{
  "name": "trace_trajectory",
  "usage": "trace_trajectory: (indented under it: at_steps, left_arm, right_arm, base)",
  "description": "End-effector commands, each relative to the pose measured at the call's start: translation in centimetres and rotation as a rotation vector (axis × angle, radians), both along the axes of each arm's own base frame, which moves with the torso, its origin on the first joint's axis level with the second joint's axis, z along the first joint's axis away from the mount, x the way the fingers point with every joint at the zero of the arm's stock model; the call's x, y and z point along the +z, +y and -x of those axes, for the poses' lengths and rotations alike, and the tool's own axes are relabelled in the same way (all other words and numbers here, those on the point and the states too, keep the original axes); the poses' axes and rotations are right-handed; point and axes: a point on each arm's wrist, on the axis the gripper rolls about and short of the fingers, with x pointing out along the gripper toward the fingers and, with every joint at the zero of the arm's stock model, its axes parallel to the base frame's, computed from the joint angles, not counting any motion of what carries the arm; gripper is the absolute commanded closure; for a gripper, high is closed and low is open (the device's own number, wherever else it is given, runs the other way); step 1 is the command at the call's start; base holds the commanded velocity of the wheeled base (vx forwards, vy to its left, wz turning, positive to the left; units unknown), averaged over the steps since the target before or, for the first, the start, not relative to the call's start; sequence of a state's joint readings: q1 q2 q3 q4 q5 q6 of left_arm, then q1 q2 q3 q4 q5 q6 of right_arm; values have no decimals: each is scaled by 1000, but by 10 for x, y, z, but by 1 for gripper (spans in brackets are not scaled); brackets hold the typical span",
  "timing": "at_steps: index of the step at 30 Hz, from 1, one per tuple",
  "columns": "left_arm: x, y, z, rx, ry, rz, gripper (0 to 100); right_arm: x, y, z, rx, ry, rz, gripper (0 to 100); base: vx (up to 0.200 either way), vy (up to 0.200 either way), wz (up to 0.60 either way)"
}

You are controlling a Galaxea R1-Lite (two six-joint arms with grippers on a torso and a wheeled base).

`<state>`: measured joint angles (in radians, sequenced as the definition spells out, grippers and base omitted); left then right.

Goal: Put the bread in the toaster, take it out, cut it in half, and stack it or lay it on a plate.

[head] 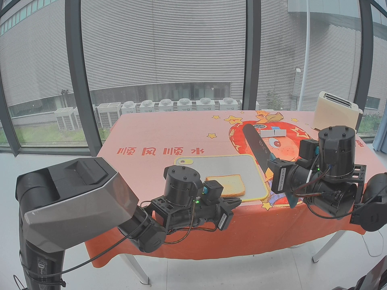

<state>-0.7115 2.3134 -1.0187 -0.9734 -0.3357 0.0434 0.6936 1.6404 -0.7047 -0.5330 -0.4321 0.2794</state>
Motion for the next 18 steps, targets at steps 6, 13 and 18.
trace_trajectory:
  at_steps: [6,13,18]
  left_arm:
    - [-7,-8,-12,7,13,-12,100]
    - [-5,-12,-19,27,4,-10,100]
    - [1,-16,-24,35,1,-11,100]
  right_arm:
    - [0,0,1,4,0,1,100]
    - [0,0,2,5,-1,1,100]
    - [1,0,2,5,-3,-1,100]
  base:
    - [0,0,0]
    - [0,0,0]
    - [0,0,0]
